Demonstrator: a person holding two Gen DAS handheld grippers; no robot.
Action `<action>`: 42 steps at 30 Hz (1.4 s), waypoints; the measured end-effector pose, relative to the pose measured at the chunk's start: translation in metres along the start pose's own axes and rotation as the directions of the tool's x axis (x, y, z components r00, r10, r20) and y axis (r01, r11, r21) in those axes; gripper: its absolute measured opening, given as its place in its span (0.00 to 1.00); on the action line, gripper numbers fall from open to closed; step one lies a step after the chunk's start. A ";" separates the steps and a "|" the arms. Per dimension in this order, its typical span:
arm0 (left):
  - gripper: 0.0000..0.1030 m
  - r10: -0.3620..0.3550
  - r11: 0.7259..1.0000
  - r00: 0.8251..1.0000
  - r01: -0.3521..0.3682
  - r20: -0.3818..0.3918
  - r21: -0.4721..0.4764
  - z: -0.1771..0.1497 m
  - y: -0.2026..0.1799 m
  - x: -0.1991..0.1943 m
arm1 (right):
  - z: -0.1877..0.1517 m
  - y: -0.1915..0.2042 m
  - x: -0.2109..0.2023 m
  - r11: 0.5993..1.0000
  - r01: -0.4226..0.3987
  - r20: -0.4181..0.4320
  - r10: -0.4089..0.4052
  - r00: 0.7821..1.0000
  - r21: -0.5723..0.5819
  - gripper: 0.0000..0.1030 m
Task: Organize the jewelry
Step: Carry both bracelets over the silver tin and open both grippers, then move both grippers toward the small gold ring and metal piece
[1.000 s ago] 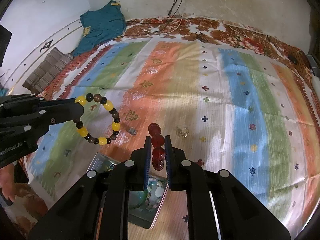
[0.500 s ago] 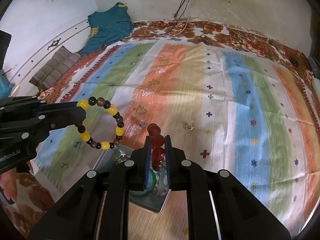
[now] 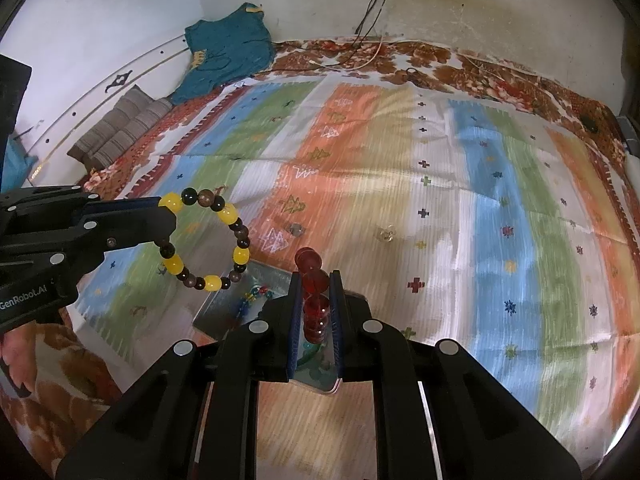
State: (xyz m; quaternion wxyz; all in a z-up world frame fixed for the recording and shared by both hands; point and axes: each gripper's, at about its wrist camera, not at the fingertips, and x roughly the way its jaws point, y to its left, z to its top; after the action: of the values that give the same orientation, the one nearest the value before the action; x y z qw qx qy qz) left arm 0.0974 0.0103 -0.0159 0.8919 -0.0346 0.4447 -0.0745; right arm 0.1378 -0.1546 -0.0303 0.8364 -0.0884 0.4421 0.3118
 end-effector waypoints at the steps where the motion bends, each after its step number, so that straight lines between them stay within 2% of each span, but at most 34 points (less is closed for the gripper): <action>1: 0.10 0.001 1.000 1.000 -0.001 0.001 0.000 -0.002 0.000 -0.001 | -0.001 0.000 0.000 1.000 -0.002 -0.001 0.002 1.000 0.000 0.14; 8: 0.11 0.001 1.000 1.000 -0.002 -0.011 -0.010 -0.009 -0.001 -0.003 | -0.005 0.000 -0.001 1.000 -0.017 -0.008 0.017 1.000 0.018 0.14; 13: 0.14 0.037 0.998 0.999 -0.039 -0.038 -0.048 -0.007 0.009 0.002 | -0.003 -0.008 0.000 0.999 0.027 -0.012 -0.027 1.000 0.034 0.27; 23: 0.37 0.051 0.997 0.997 -0.054 -0.057 -0.054 -0.006 0.013 0.007 | 0.000 -0.018 0.009 0.997 0.059 -0.039 -0.058 0.998 0.040 0.39; 30: 0.44 0.091 0.992 0.992 -0.098 -0.086 -0.076 -0.004 0.024 0.018 | 0.003 -0.021 0.017 0.997 0.065 -0.062 -0.063 0.996 0.034 0.46; 34: 0.48 0.094 0.991 0.991 -0.102 -0.095 -0.087 -0.001 0.027 0.022 | 0.005 -0.023 0.021 0.997 0.073 -0.068 -0.070 0.995 0.038 0.52; 42: 0.57 0.101 0.990 0.987 -0.111 -0.122 -0.081 0.008 0.026 0.038 | 0.012 -0.029 0.033 0.995 0.089 -0.095 -0.085 0.992 0.045 0.57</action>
State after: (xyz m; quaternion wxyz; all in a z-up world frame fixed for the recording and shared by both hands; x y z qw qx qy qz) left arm 0.1284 0.0295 -0.0443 0.8646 -0.0455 0.5003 -0.0092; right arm 0.1768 -0.1577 -0.0534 0.8298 -0.1012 0.4837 0.2594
